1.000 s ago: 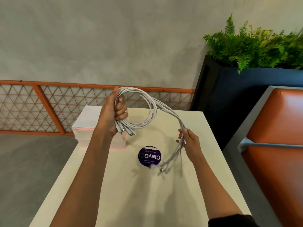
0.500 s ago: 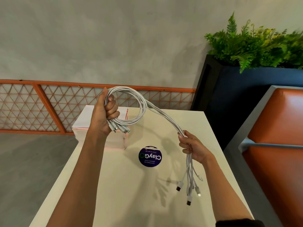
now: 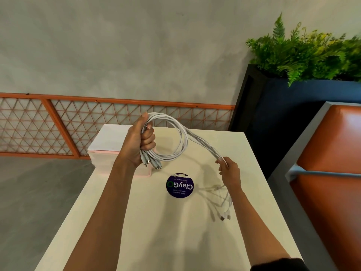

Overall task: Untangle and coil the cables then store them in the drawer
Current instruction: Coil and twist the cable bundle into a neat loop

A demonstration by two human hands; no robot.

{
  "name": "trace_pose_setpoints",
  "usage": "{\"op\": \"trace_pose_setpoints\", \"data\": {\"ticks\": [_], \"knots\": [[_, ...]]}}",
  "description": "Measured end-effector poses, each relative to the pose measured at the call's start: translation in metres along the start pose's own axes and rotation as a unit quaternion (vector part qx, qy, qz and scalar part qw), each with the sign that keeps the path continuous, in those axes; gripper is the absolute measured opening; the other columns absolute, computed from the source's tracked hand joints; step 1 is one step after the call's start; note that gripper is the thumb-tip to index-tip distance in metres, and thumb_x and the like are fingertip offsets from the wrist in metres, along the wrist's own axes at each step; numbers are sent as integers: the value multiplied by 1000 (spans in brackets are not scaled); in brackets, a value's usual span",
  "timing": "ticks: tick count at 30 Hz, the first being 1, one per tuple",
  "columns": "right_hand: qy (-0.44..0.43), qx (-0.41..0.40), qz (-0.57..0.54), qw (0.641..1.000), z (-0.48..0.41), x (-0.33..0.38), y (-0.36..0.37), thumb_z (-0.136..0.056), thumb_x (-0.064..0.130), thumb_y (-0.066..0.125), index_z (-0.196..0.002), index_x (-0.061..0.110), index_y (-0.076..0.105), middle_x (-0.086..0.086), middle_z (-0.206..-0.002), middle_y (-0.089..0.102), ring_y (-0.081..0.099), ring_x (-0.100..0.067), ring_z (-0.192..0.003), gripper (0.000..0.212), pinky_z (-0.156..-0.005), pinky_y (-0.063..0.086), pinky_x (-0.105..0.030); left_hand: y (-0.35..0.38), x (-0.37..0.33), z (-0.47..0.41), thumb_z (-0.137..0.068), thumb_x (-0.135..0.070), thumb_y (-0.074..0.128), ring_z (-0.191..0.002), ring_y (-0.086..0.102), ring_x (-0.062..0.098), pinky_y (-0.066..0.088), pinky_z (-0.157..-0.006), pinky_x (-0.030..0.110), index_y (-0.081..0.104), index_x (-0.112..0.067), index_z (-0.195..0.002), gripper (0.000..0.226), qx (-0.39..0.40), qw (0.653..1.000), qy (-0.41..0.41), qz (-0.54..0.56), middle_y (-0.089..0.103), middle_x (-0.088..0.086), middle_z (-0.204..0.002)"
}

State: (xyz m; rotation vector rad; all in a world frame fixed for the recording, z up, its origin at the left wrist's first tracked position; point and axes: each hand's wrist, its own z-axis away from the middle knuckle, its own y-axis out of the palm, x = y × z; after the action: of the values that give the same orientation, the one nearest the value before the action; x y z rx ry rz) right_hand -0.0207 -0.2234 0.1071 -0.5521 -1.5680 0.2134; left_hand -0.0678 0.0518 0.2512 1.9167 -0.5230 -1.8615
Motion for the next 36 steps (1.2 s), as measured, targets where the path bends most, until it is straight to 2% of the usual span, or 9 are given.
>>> {"op": "trace_pose_setpoints", "data": {"ticks": [4,9,12,15,18,23,27,31,36], "knots": [[-9,45,-33,998,3,8,-7,-100,13,39,-91,10,58,4,-65,43,36,-13,-55,21,-50,28,-22,-1,-2,1,-100,-37,39,-31,17,0,15,-29,13,42,-18,-65,40,10,1000,0,0,21,-12,-41],[62,226,-152,960,18,17,-24,-92,33,60,-85,12,48,5,-62,28,23,-8,-50,25,-46,20,-20,-5,-11,1,-97,-40,39,-41,4,8,11,-30,13,45,-20,-59,44,4,1000,9,30,10,-10,-46],[94,276,-220,931,20,15,-30,-98,29,45,-83,8,55,2,-57,32,20,-5,-43,27,-39,17,-16,-11,-17,0,-95,-41,39,-40,3,8,12,-29,13,49,-22,-53,47,15,999,7,40,6,-7,-51],[141,318,-290,892,20,9,-37,-85,54,47,-78,10,59,6,-48,32,19,-2,-39,46,-34,18,-13,-18,-20,0,-77,-48,62,-39,5,8,16,-26,11,50,-22,-54,36,47,998,3,38,7,-7,-50],[169,382,-357,835,19,0,-41,-58,73,65,-69,17,63,9,-43,30,21,1,-32,58,-29,20,-10,-24,-20,0,-57,-49,83,-38,6,8,18,-25,11,51,-22,-56,42,77,996,0,55,9,-7,-49],[173,513,-552,634,14,-13,-36,-99,48,34,-97,9,59,3,-51,37,20,-5,-34,47,-36,32,-16,-20,-17,1,-49,-47,90,-37,6,8,19,-25,10,53,-21,-54,46,91,992,4,92,8,-7,-48],[190,415,-411,789,20,-6,-36,-95,45,34,-66,18,48,8,-51,31,24,-5,-41,42,-39,31,-15,-16,-14,1,-51,-47,88,-37,6,7,18,-25,11,53,-21,-54,44,85,993,-4,83,9,-8,-48],[110,308,-230,917,24,0,-24,-100,44,32,-69,18,39,7,-63,29,24,-11,-56,41,-57,26,-22,-9,-13,1,-85,-43,57,-39,5,8,13,-28,12,48,-19,-56,38,39,998,-10,53,9,-8,-47],[109,218,-255,936,30,10,-22,-96,54,33,-78,12,54,3,-59,19,15,-8,-47,51,-43,15,-20,-7,-12,2,-96,-38,41,-41,4,8,11,-30,13,43,-18,-60,42,7,999,-19,40,23,-12,-37]]}}
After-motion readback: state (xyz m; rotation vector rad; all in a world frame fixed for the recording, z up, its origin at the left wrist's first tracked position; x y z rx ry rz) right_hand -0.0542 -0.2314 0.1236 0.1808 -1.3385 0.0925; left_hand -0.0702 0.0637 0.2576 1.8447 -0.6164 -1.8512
